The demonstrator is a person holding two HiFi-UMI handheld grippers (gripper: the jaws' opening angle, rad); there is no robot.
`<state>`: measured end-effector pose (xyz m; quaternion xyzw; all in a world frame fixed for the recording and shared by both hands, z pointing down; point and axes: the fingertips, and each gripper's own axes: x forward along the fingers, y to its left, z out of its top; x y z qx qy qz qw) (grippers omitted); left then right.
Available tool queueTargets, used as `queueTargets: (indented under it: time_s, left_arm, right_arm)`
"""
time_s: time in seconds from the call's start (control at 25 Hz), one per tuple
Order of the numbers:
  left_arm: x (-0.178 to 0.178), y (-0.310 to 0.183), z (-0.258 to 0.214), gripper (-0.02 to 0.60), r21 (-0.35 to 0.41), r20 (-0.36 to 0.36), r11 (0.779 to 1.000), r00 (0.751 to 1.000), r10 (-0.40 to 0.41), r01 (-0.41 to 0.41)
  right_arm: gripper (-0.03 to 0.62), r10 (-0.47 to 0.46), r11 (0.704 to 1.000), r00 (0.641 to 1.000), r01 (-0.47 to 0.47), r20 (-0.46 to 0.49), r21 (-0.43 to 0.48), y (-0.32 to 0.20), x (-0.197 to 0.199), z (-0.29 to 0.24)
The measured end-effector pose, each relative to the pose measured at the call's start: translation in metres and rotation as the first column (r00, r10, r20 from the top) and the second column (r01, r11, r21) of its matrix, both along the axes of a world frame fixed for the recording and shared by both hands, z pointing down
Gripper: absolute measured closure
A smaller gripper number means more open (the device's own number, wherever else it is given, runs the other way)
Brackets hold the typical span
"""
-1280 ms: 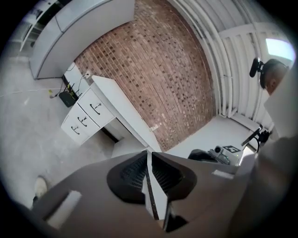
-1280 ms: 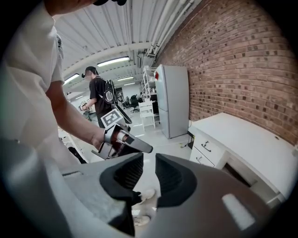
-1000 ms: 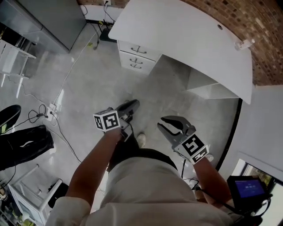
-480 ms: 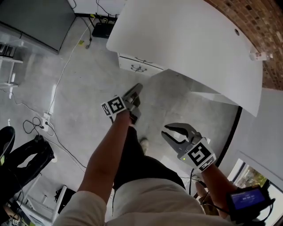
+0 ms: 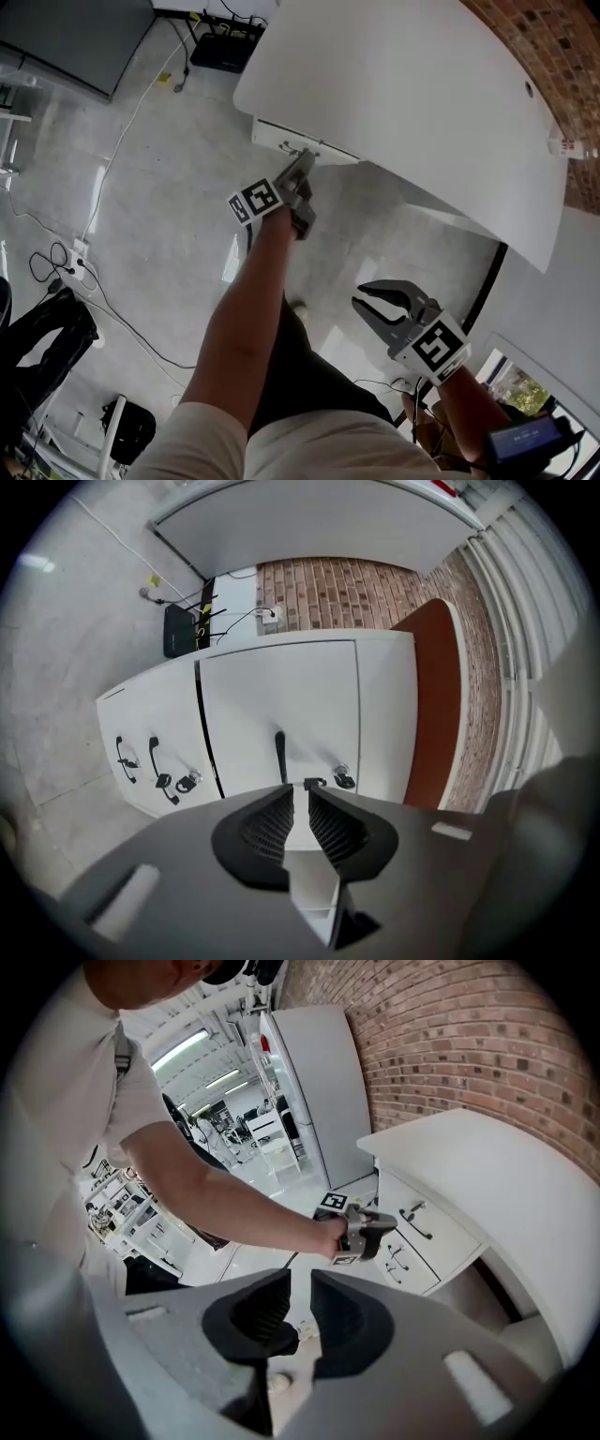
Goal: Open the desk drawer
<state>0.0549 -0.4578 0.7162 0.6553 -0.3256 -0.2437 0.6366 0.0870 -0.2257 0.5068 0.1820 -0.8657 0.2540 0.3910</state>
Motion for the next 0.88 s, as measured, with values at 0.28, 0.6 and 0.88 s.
queueTargets:
  time_s: [0.28,0.6,0.88]
  left_arm:
    - [0.004,-0.034,0.028,0.508,-0.015,-0.035,0.998,0.998,-0.058,0.058]
    - [0.005,-0.044,0.03,0.486,-0.004,-0.109,0.995,0.989,-0.097,0.097]
    - [0.013,-0.058,0.025,0.54,-0.003,-0.118,0.994,0.987,-0.106,0.107]
  right_arm:
    - [0.525,0.019,0.999,1.0,-0.019,-0.015,-0.049,0.001,0.0,0.034]
    - [0.525,0.041,0.995,0.999,-0.041,-0.01,-0.087,0.004,0.004,0.047]
    - [0.525,0.054,0.993,0.999,-0.054,-0.006,-0.102,0.009,0.006,0.052]
